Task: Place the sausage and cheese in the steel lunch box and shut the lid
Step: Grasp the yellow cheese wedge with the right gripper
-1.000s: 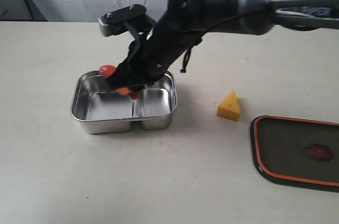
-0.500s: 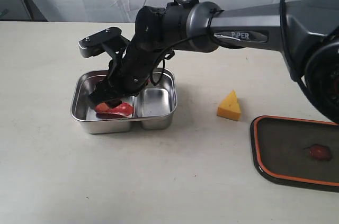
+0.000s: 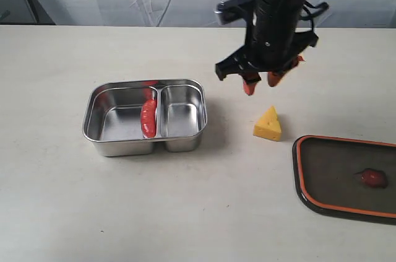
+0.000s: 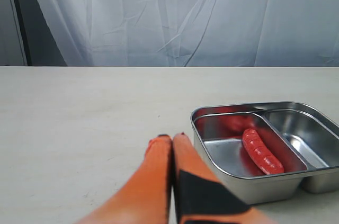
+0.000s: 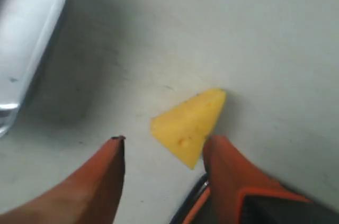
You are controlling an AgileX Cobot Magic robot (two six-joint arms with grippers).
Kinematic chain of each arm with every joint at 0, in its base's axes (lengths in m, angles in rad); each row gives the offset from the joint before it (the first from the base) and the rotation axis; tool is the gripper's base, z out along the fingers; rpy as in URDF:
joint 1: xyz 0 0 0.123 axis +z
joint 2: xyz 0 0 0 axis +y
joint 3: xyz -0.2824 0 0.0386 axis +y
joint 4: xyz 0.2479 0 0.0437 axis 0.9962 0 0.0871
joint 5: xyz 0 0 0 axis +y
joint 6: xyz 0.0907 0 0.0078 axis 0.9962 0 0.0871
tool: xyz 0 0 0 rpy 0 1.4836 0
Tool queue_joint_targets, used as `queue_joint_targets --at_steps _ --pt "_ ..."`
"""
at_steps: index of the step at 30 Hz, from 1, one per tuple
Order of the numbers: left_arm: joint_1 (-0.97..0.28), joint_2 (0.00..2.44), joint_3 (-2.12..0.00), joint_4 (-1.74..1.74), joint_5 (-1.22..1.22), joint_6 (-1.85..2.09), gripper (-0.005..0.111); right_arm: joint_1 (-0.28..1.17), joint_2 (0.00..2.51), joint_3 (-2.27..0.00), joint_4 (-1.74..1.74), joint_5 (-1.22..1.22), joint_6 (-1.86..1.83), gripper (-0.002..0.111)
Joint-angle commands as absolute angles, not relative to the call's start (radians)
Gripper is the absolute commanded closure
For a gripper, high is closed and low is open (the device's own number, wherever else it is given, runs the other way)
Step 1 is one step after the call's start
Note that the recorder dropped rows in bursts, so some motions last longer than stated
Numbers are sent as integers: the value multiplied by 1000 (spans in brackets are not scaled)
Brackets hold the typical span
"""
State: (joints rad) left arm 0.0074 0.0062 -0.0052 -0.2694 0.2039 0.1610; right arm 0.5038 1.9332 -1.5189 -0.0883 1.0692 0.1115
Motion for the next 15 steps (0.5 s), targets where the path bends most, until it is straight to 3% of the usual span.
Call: queue_joint_targets --at_steps 1,5,15 --pt "9 0 0 -268 190 162 107 450 1931 -1412 -60 960 157 52" --pt "9 0 0 -268 190 162 107 450 1953 -1378 -51 904 157 47" --pt "9 0 0 -268 190 162 107 450 2082 -1369 -38 923 206 46"
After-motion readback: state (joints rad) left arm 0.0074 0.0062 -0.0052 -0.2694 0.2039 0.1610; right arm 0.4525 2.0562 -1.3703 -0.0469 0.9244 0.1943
